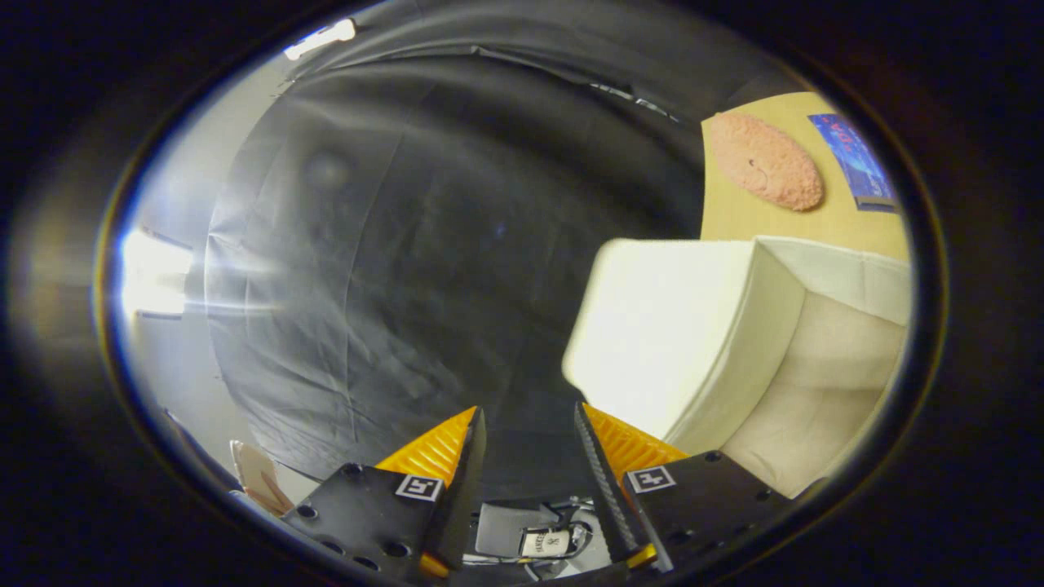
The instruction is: Open the storage box then place both shoes into the box .Put the left shoe in first, then the right shoe, with the right side of both shoes facing outward in a uniform manner.
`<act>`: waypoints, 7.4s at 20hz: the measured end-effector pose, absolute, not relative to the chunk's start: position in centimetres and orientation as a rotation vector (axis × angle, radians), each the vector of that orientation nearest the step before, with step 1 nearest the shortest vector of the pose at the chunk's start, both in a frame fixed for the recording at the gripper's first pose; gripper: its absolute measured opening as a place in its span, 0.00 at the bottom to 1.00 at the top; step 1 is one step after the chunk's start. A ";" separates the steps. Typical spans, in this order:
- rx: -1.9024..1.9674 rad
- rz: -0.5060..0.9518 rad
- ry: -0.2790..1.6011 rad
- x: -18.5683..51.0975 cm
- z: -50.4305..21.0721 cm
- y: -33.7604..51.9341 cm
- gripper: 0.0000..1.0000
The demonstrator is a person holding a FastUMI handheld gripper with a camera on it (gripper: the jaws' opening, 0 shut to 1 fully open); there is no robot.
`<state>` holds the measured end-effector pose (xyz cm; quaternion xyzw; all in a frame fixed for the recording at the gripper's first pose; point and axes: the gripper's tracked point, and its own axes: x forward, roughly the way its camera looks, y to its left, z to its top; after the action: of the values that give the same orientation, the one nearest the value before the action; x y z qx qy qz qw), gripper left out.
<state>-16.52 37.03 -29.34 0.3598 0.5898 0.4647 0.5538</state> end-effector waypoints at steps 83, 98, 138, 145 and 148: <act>0.785 0.685 1.459 -18.8 -32.6 22.1 0.03; 0.497 0.432 1.641 -21.1 -34.4 22.7 0.03; 0.673 -0.086 1.197 -9.6 -26.8 -12.0 0.30; 0.550 -0.256 1.243 -14.9 -31.0 -21.7 0.30; 0.495 -0.294 1.273 -16.7 -32.4 -23.8 0.30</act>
<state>-16.68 -23.79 -32.39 0.2280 0.5860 -0.1354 0.7657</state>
